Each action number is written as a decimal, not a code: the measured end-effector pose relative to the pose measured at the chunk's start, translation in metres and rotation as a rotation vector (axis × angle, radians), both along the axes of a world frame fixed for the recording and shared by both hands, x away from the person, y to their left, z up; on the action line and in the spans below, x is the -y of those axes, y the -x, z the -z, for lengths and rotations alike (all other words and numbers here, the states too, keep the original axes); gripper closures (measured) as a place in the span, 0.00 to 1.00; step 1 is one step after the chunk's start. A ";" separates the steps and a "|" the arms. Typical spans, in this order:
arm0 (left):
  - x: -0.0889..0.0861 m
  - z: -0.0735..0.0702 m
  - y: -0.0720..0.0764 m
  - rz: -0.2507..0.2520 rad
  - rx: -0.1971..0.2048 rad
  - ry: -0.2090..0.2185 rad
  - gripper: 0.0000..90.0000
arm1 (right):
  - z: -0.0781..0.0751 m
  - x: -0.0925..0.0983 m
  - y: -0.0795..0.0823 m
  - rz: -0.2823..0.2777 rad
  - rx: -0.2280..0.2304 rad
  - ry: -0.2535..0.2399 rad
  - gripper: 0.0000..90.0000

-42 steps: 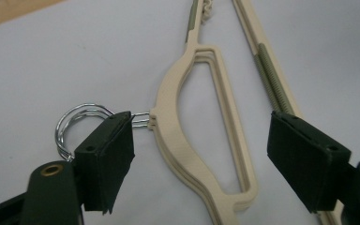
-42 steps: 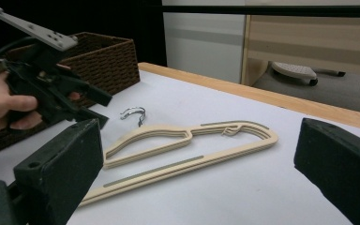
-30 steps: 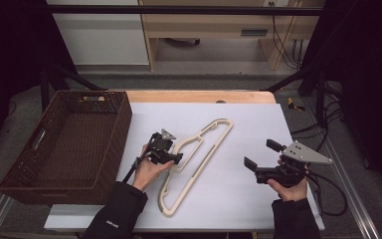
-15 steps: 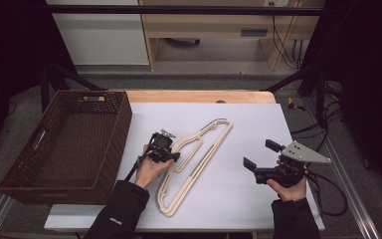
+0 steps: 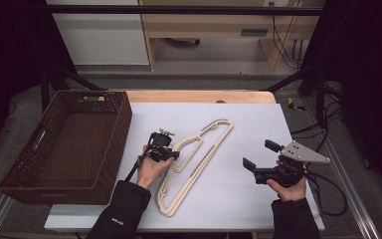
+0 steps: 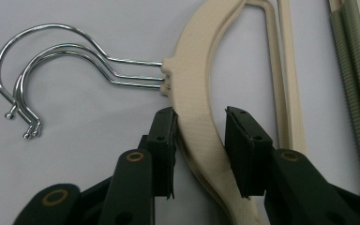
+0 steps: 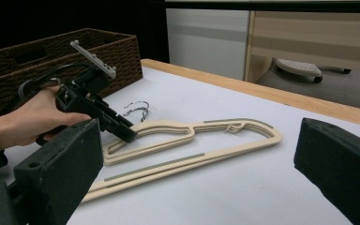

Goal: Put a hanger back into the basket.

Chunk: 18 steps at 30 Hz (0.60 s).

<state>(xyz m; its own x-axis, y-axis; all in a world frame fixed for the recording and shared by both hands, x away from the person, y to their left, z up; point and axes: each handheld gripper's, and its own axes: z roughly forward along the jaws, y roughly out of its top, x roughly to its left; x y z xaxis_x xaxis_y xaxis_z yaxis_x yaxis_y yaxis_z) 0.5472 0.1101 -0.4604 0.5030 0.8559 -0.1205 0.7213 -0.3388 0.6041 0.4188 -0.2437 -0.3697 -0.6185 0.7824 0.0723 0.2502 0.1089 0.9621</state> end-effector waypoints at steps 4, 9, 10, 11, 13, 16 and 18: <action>0.000 -0.007 0.003 -0.037 0.030 0.026 0.78 | 0.000 0.000 0.000 -0.001 -0.003 0.000 0.02; -0.003 -0.014 0.007 -0.039 0.045 0.044 0.82 | 0.000 0.000 0.000 -0.004 -0.005 0.003 0.02; -0.003 -0.015 0.008 -0.037 0.048 0.046 0.82 | 0.000 0.000 0.000 -0.005 -0.005 0.003 0.02; -0.003 -0.016 0.009 -0.034 0.053 0.056 0.82 | 0.000 -0.001 0.000 -0.005 -0.006 0.002 0.02; -0.003 -0.021 0.013 -0.025 0.076 0.063 0.83 | 0.001 -0.001 0.000 -0.007 -0.008 0.004 0.02; -0.003 -0.028 0.020 -0.009 0.114 0.067 0.83 | 0.001 -0.002 -0.001 -0.012 -0.013 0.005 0.03; -0.002 -0.032 0.026 -0.002 0.141 0.068 0.84 | 0.002 -0.003 -0.001 -0.018 -0.010 0.008 0.03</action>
